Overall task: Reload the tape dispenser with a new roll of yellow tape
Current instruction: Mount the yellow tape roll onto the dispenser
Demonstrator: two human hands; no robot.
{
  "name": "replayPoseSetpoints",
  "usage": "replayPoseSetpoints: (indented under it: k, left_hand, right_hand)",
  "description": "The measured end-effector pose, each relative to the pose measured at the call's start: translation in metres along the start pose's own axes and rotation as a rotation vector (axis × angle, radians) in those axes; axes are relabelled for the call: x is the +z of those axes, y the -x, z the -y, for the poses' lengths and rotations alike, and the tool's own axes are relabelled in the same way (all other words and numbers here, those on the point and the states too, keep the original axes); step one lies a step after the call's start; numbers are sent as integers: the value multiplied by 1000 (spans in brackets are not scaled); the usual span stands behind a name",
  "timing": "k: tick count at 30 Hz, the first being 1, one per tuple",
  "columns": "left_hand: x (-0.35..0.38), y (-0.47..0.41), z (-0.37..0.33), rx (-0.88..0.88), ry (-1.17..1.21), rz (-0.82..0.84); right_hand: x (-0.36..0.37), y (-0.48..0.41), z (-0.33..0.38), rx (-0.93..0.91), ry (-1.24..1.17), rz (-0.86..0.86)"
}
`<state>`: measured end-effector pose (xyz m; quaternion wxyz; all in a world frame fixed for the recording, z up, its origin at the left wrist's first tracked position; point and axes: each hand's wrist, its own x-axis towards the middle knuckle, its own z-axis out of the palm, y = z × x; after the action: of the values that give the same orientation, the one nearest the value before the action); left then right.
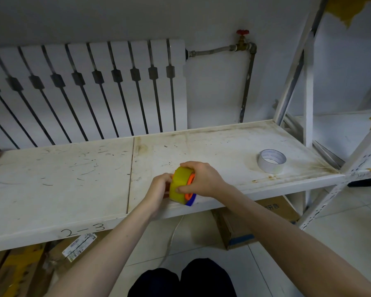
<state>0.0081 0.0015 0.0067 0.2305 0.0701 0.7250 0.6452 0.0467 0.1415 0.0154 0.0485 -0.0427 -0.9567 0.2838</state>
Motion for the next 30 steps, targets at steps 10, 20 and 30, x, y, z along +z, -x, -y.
replayPoseSetpoints:
  k: [10, 20, 30]
  left_hand:
    - [6, 7, -1, 7, 9, 9]
    - [-8, 6, 0, -49, 15, 86]
    - [-13, 8, -3, 19, -29, 200]
  right_hand:
    - [2, 1, 1, 21, 14, 27]
    - [18, 14, 12, -465, 445, -477]
    - [29, 17, 14, -652, 567, -723]
